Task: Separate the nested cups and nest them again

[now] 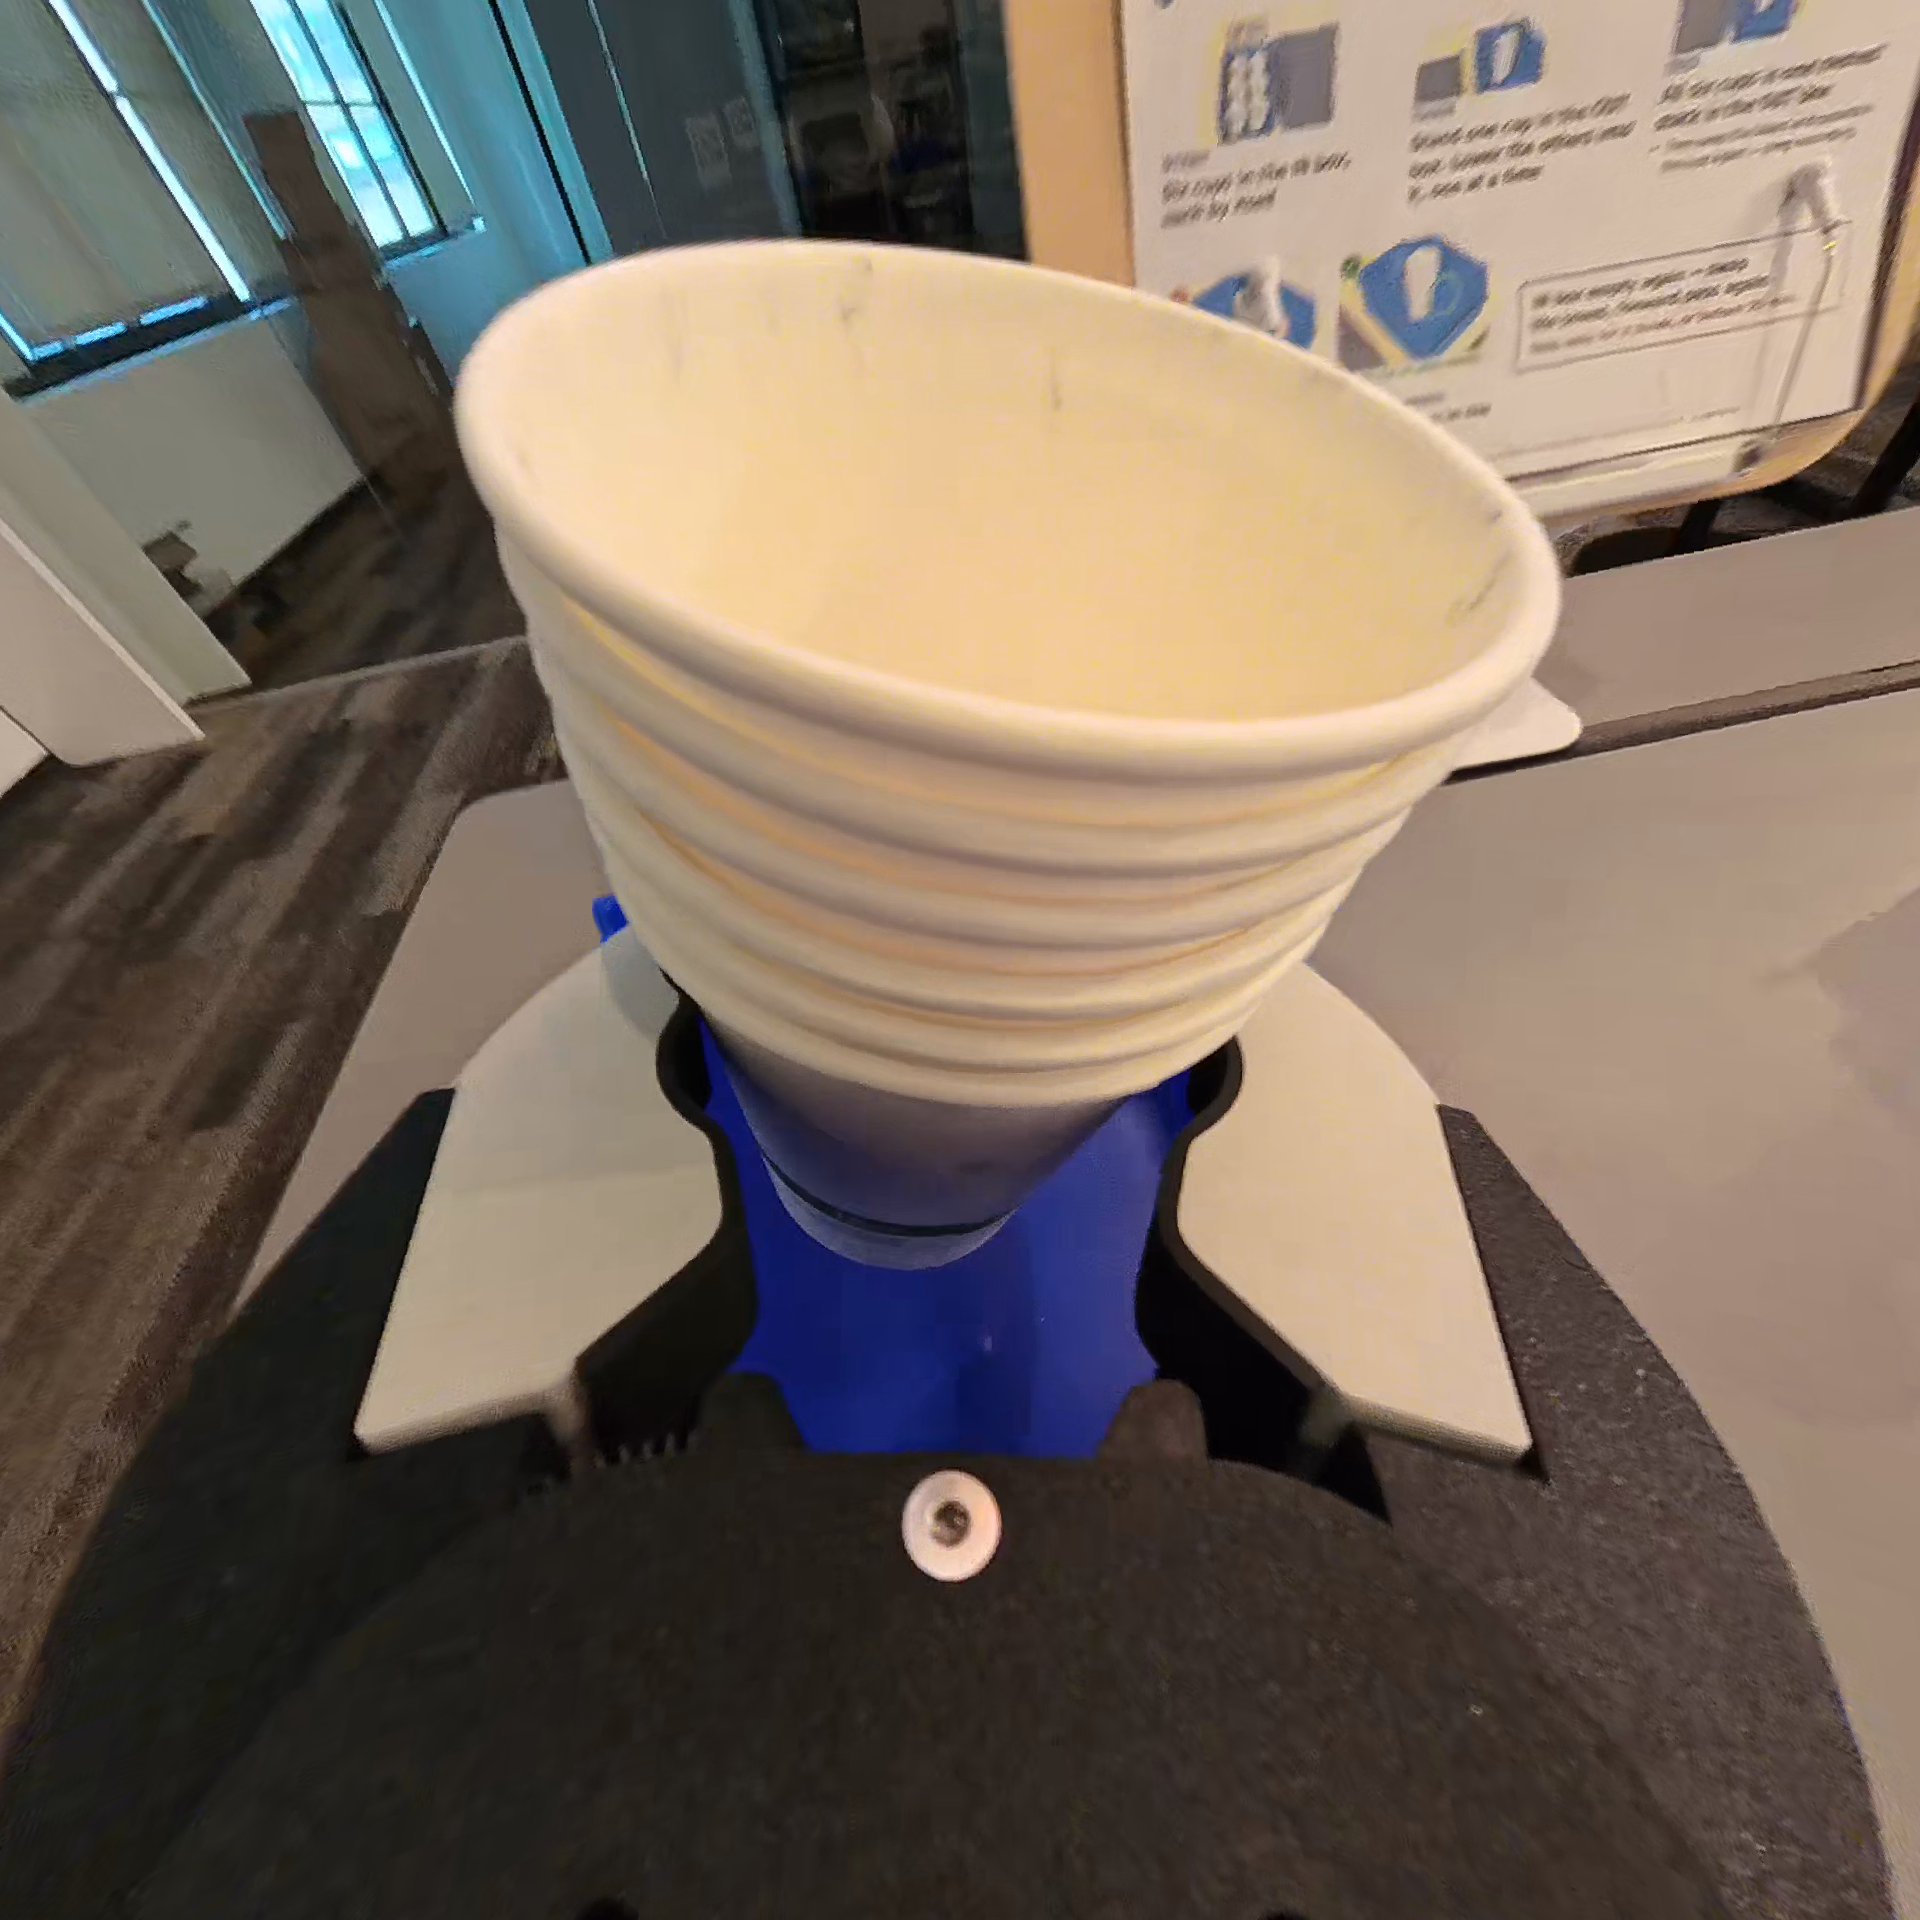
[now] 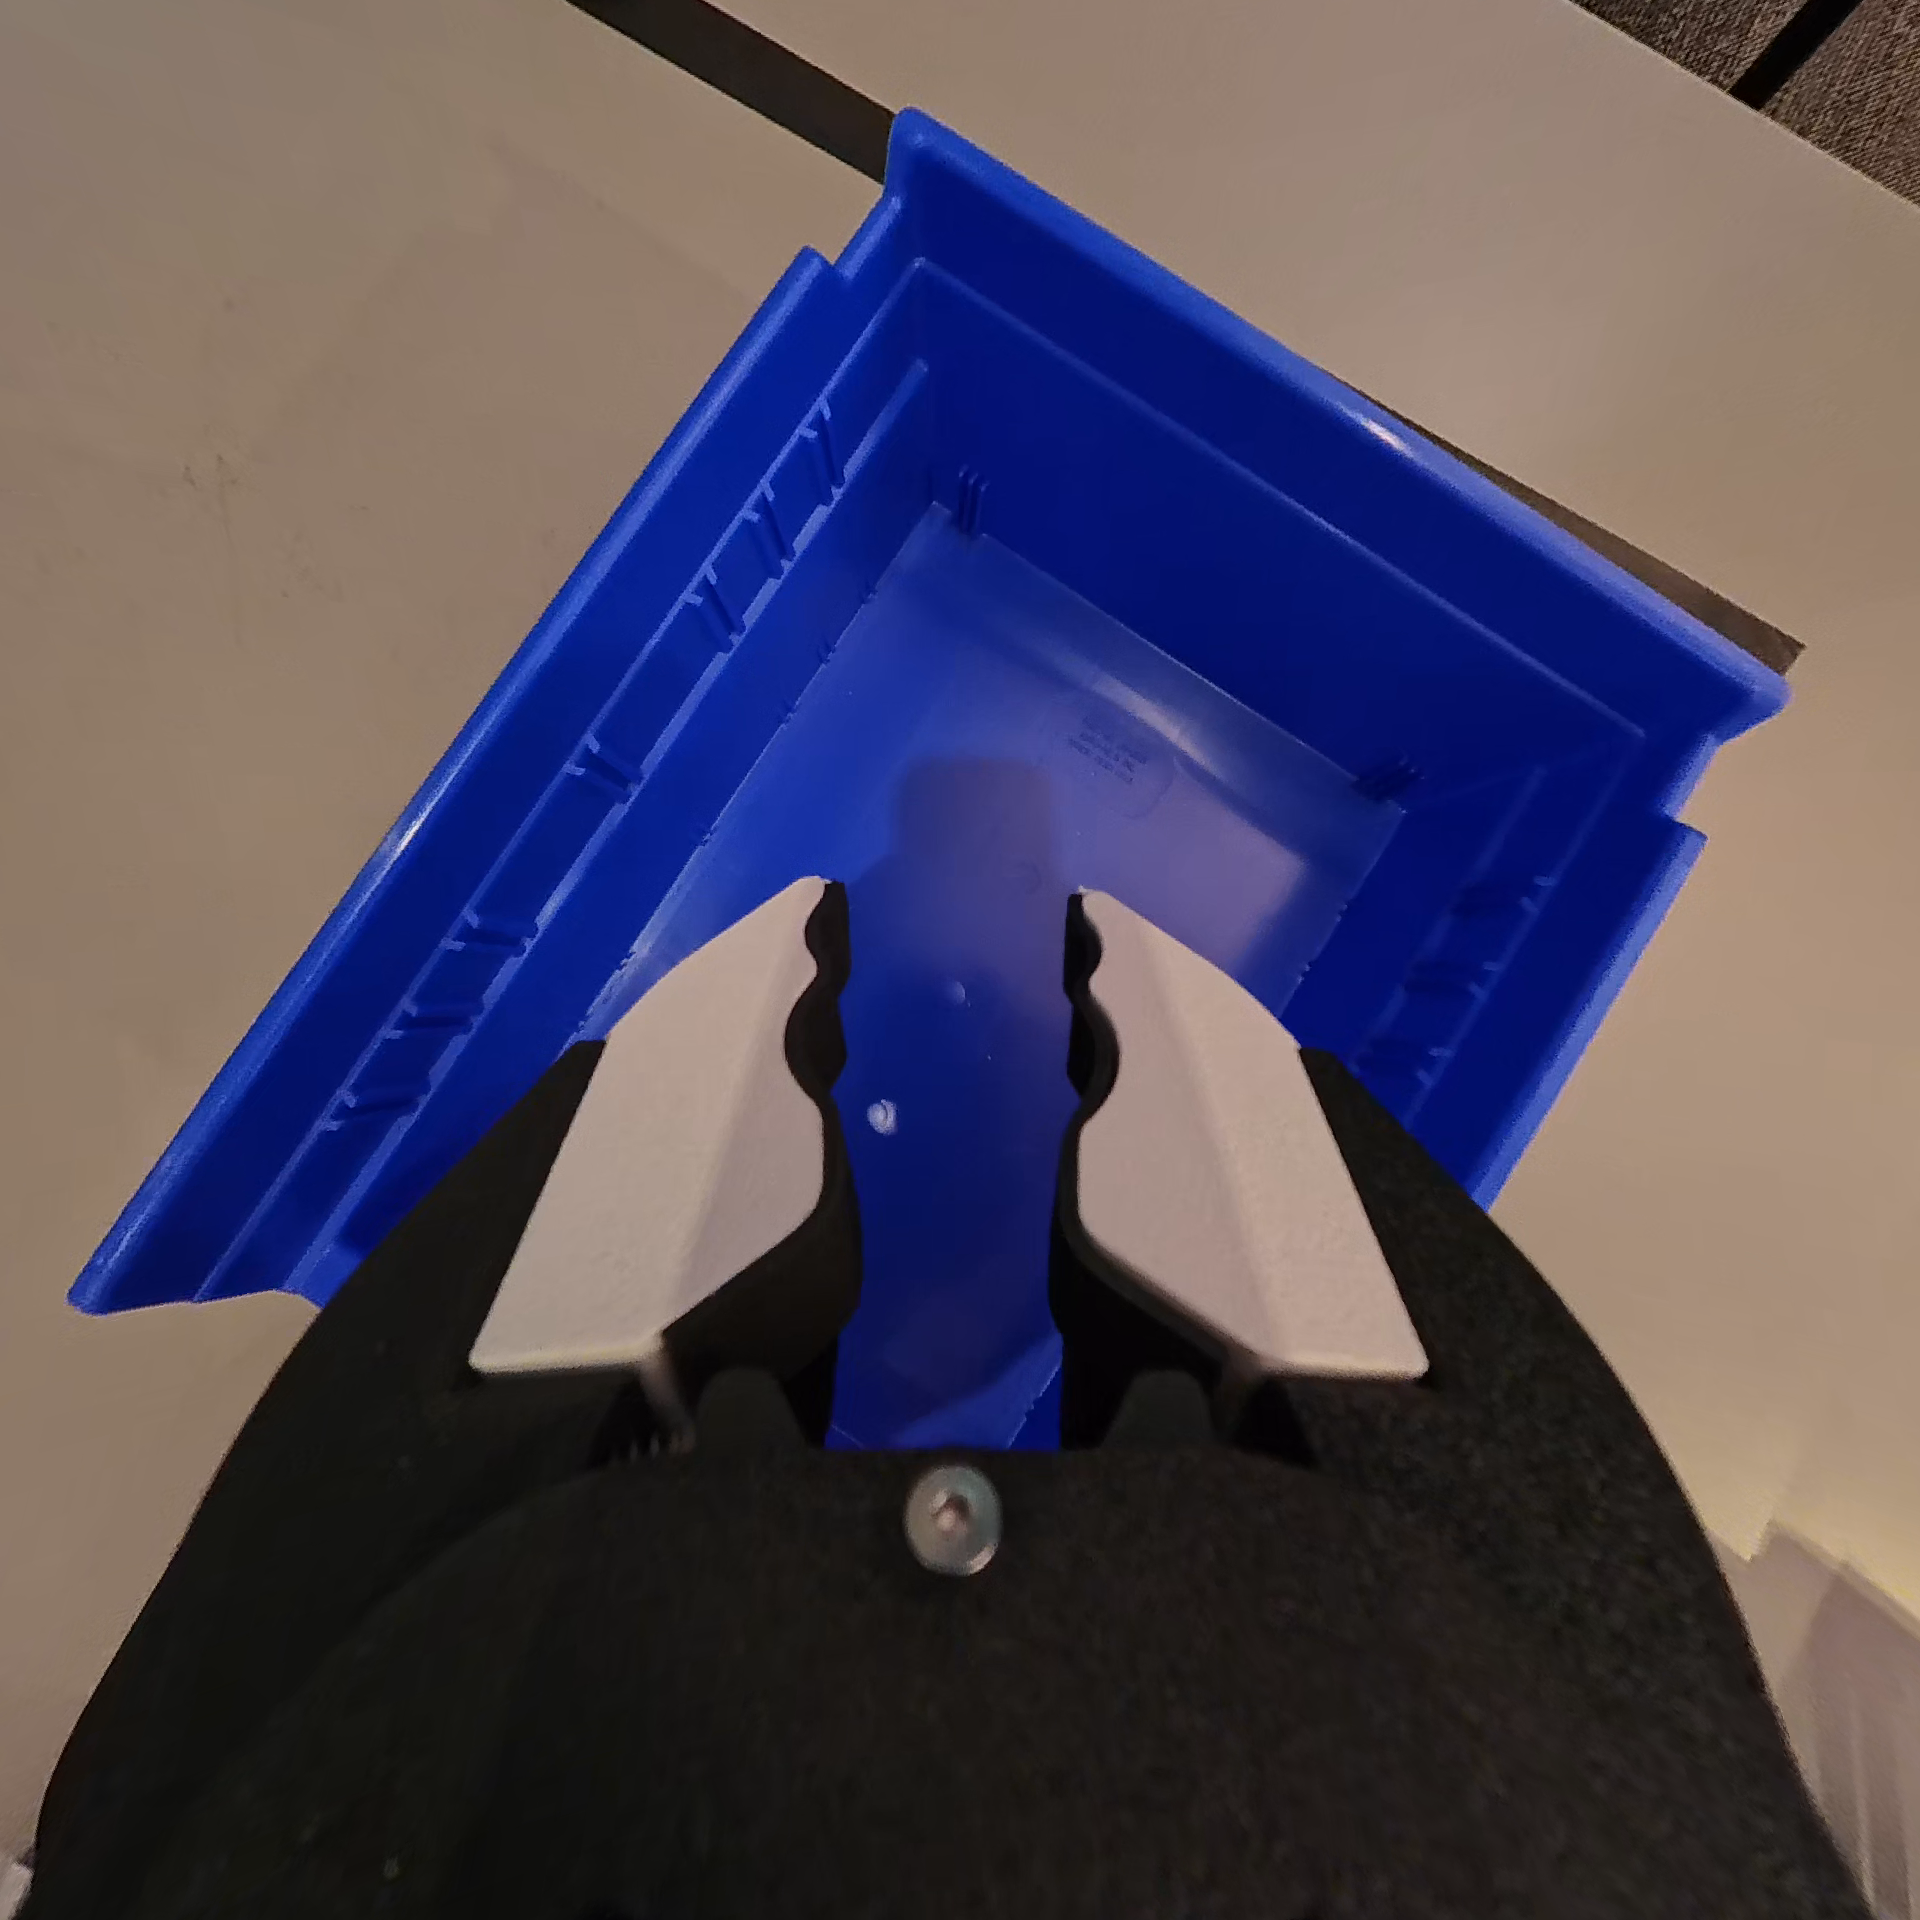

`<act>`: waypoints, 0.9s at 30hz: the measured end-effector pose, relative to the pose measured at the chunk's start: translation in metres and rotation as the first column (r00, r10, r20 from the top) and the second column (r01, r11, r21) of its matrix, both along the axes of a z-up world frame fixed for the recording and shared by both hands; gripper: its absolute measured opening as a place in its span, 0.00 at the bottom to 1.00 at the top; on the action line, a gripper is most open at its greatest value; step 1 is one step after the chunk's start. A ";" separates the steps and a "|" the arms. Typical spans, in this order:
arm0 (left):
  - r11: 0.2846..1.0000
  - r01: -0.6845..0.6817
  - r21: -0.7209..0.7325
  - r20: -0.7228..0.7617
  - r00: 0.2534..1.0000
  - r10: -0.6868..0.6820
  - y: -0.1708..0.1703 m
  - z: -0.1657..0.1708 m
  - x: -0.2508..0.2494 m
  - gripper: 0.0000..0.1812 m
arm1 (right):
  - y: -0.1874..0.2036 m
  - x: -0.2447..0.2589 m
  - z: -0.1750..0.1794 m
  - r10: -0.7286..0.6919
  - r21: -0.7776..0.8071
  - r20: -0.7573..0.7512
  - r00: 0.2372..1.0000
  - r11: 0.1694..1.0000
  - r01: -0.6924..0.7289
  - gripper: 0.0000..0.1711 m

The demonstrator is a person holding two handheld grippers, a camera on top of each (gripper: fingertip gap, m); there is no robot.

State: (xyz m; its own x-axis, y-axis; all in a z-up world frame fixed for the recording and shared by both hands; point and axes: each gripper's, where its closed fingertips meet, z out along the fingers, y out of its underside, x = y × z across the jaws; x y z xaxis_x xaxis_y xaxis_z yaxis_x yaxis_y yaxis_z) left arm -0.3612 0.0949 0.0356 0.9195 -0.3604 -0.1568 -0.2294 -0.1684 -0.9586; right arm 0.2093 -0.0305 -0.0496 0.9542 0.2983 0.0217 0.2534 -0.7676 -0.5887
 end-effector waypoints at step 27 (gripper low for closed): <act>0.806 0.592 -0.005 -0.003 0.806 -0.592 -0.043 0.027 0.259 0.51 | 0.013 -0.067 0.073 0.107 0.282 0.021 0.994 0.953 -0.108 0.21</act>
